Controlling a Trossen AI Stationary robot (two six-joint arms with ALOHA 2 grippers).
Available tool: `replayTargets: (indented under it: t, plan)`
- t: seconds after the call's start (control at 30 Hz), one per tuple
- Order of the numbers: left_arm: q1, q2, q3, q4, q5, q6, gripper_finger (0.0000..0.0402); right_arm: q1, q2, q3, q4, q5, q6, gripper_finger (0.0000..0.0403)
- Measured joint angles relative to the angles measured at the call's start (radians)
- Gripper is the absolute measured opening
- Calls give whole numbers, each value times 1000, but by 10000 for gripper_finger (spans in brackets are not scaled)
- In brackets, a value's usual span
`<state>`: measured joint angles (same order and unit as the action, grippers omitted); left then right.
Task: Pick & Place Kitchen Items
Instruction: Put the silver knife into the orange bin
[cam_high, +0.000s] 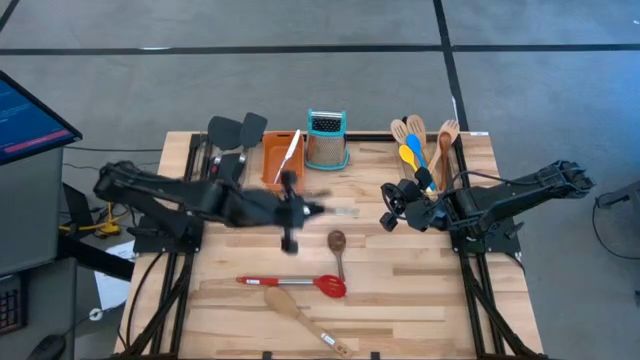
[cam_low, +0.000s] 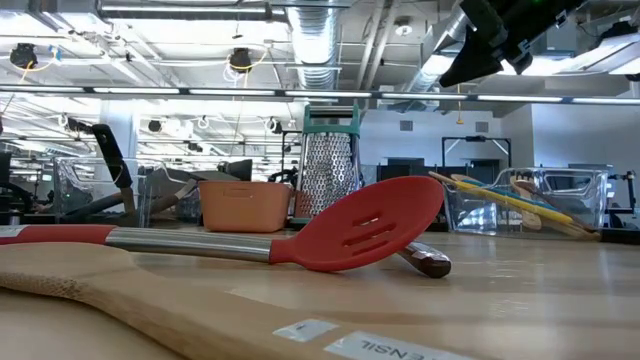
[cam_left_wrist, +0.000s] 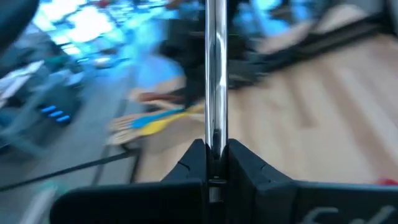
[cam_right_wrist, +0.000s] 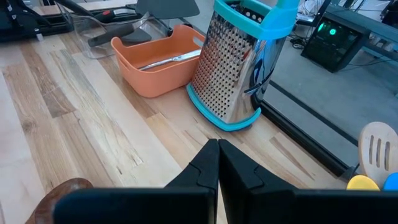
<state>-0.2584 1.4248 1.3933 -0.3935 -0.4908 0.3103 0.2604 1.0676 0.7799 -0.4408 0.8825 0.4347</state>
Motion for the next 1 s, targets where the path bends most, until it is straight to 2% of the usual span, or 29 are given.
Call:
replayTargets:
  t: [0.2, 0.7, 1.0]
  plan:
    - [127, -81, 0, 12, -127, -18, 6, 0, 0, 0, 0, 0, 0, 1]
    - [467, -89, -4, 32, -134, -224, 6, 0, 0, 0, 0, 0, 0, 1]
    - [598, -97, -191, 208, -130, -302, 6, 0, 0, 0, 0, 0, 0, 1]
